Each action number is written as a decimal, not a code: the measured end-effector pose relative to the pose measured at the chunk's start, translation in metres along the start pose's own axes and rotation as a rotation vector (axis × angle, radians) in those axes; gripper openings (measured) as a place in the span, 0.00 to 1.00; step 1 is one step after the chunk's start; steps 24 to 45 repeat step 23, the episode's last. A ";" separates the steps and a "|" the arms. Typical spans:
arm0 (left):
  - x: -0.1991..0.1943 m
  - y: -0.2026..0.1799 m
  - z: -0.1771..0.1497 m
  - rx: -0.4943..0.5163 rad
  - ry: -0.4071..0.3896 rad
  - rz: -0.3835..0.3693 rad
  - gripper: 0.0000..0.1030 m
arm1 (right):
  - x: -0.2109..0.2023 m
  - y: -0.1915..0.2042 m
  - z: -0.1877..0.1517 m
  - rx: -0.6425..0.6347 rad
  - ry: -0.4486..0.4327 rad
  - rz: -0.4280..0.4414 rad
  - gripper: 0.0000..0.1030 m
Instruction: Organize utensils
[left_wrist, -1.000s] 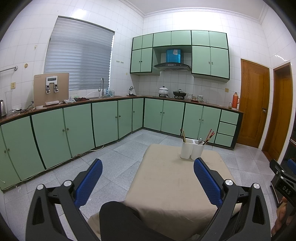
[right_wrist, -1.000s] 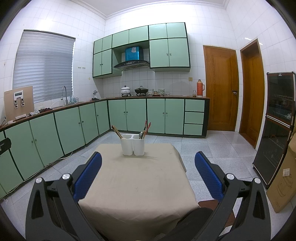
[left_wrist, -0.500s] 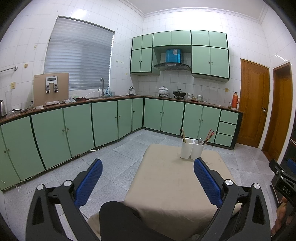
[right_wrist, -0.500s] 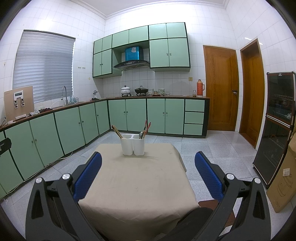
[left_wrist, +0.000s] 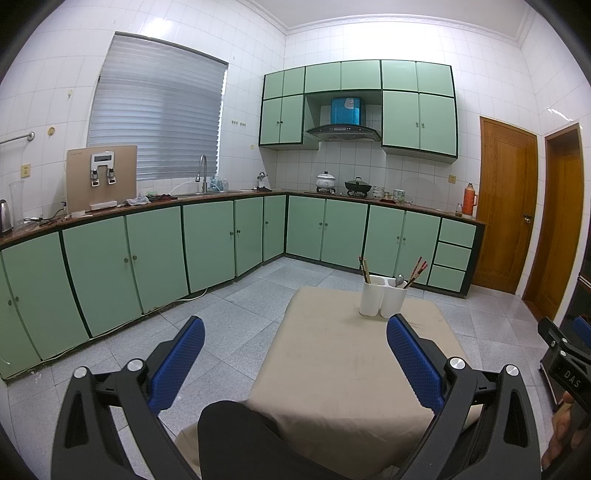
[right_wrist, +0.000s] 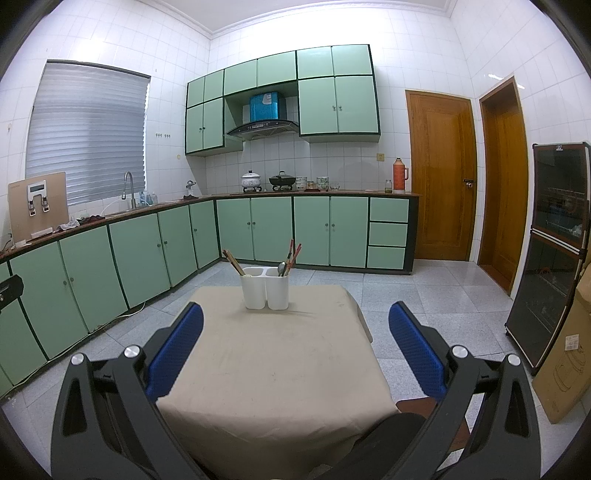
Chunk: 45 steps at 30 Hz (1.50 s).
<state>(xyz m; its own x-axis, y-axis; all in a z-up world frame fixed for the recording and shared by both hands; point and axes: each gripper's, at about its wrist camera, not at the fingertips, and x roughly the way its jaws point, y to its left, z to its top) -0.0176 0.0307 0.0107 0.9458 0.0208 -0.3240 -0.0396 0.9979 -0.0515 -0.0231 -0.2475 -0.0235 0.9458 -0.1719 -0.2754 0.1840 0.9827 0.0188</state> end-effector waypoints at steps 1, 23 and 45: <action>0.000 0.000 0.000 0.000 0.001 0.000 0.94 | 0.000 0.000 0.000 0.000 0.000 0.000 0.95; -0.002 -0.001 0.000 0.004 -0.007 0.000 0.94 | 0.001 0.000 -0.003 0.000 0.005 0.003 0.95; -0.002 -0.001 0.000 0.004 -0.007 0.000 0.94 | 0.001 0.000 -0.003 0.000 0.005 0.003 0.95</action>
